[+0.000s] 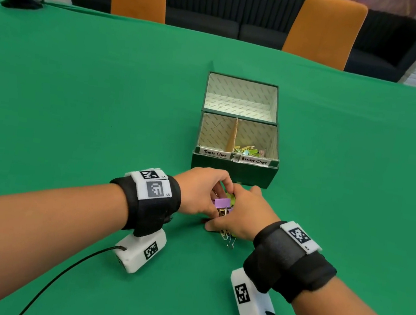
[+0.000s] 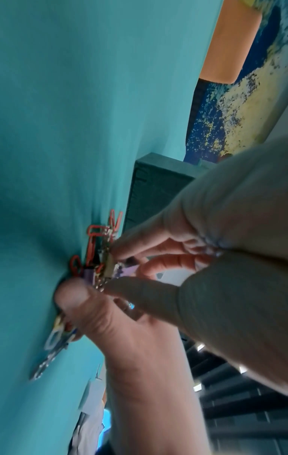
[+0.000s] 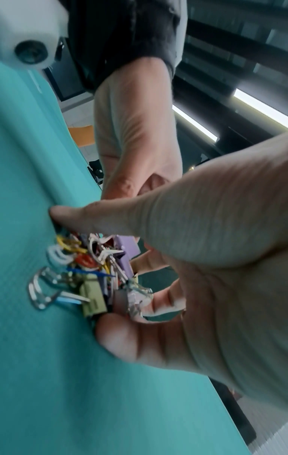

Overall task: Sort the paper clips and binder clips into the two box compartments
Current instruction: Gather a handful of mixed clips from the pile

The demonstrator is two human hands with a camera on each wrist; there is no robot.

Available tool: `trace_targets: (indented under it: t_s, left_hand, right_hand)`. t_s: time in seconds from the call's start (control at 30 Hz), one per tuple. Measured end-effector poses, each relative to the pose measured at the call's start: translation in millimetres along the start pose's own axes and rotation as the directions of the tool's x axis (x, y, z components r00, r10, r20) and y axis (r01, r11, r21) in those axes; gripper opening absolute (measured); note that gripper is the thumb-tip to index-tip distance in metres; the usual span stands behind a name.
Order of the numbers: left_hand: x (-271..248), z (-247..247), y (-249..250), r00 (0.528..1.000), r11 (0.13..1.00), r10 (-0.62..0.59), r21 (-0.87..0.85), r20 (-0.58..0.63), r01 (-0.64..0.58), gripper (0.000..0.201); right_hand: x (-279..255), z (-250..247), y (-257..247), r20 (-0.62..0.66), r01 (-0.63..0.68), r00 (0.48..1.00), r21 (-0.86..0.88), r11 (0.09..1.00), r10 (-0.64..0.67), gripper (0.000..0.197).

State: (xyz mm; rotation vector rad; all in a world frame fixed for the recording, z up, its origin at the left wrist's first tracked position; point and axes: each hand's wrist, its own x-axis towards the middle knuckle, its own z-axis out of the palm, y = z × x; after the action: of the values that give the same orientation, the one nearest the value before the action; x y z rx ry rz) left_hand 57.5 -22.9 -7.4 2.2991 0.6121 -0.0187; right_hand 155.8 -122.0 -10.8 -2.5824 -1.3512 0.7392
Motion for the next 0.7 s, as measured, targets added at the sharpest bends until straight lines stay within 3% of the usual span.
trace_targets:
  t_s: [0.07, 0.17, 0.27, 0.37, 0.5, 0.7]
  left_hand:
    - [-4, -6, -1, 1.000, 1.000, 0.011, 0.000, 0.020, -0.011, 0.048]
    - [-9, -19, -6, 1.000, 0.989, 0.020, 0.150, 0.007, -0.021, 0.044]
    - [-13, -18, -12, 0.998, 0.963, -0.056, 0.264, 0.039, 0.043, 0.044]
    - [-11, -5, -13, 0.994, 0.988, -0.078, 0.137, 0.079, 0.067, 0.030]
    - [-9, -2, -13, 0.996, 0.999, -0.048, 0.004, 0.071, 0.048, 0.021]
    - [-15, -12, -23, 0.990, 0.957, -0.122, -0.273, -0.070, 0.099, 0.020]
  right_hand:
    - [1, 1, 0, 0.001, -0.004, 1.000, -0.006, 1.000, 0.004, 0.089]
    - [3, 0, 1, 0.003, -0.006, 1.000, -0.021, 1.000, 0.006, 0.093]
    - [4, 0, 0, 0.004, -0.005, 1.000, -0.025, 1.000, 0.005, 0.100]
    - [6, -1, -2, 0.016, 0.005, 1.000, -0.018, 1.000, -0.005, 0.097]
    - [7, -1, 0, -0.008, 0.046, 0.999, 0.043, 0.998, -0.046, 0.068]
    - [11, -3, 8, -0.053, 0.079, 0.996, 0.184, 0.980, -0.071, 0.037]
